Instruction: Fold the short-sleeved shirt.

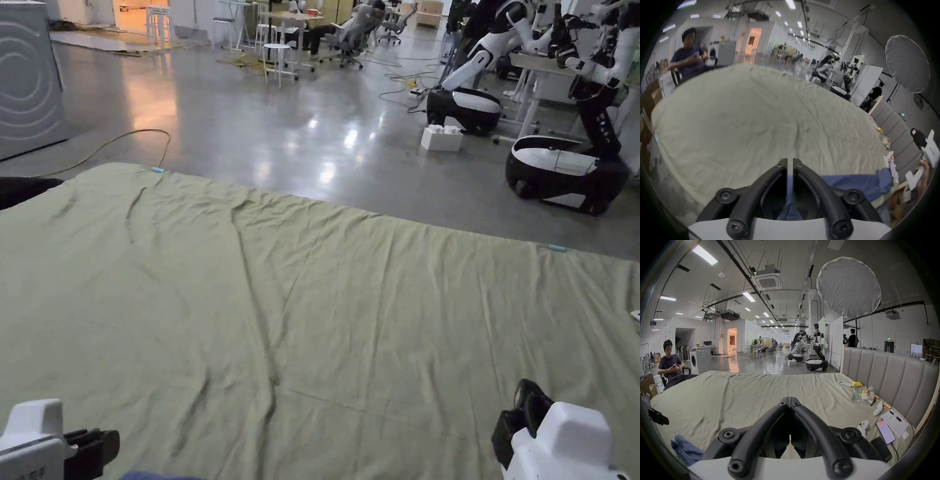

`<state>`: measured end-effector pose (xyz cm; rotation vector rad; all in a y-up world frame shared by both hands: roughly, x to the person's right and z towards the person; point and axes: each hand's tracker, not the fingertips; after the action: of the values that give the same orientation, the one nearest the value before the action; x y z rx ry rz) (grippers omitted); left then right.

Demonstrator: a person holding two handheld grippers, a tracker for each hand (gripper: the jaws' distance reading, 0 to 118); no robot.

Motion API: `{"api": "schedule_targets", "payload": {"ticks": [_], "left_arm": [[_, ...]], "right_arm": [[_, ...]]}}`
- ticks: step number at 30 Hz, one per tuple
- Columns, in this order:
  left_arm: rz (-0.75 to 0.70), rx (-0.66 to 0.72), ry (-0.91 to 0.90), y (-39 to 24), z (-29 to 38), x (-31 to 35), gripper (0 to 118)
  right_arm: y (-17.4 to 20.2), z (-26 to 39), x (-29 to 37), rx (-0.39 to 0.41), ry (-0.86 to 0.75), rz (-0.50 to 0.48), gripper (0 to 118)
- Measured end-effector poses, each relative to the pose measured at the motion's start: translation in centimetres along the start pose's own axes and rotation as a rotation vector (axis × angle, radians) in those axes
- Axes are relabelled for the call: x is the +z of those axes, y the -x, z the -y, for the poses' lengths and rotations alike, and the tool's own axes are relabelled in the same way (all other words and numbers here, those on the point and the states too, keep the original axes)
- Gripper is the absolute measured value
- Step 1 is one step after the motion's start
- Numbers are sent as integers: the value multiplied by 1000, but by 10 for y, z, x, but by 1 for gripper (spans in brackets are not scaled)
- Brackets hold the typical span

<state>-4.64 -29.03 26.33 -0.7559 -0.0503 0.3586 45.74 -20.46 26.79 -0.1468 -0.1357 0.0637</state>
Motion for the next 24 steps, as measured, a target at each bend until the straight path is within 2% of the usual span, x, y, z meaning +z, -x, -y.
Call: {"api": "schedule_targets", "payload": {"ticks": [1,4,5,9,12,13,14,17,19,22,23,24], "left_arm": [[43,18,45,8,1,-4,37],[117,61,122,17,5,-12,55],[135,73,134,21,8,-17,71],[213,167,223,40,17,-42,76],[285,335,307,57,28,-65,77],[331,371,240,63,31,-62,78],[393,414,194,68,32,-59,77],[581,639,313,83,36,-72,76],[569,595,305,76,42,-75,69],[471,498,281,69,44,-78,30],[430,470,290,66,45,-80,22],[424,455,289,65,46,-81,22]], "right_arm": [[0,1,0,0,4,-2,0],[4,5,-1,3,27,-11,0],[5,6,-1,5,39,-15,0],[10,14,-1,19,64,-29,0],[12,16,-2,23,82,-37,0],[12,17,-2,25,88,-44,0],[12,17,-2,30,92,-52,0],[15,19,-2,53,93,-51,0],[16,19,-3,54,96,-54,0],[16,18,-4,49,105,-61,0],[16,19,-4,50,106,-61,0],[16,20,-5,50,106,-60,0]]}}
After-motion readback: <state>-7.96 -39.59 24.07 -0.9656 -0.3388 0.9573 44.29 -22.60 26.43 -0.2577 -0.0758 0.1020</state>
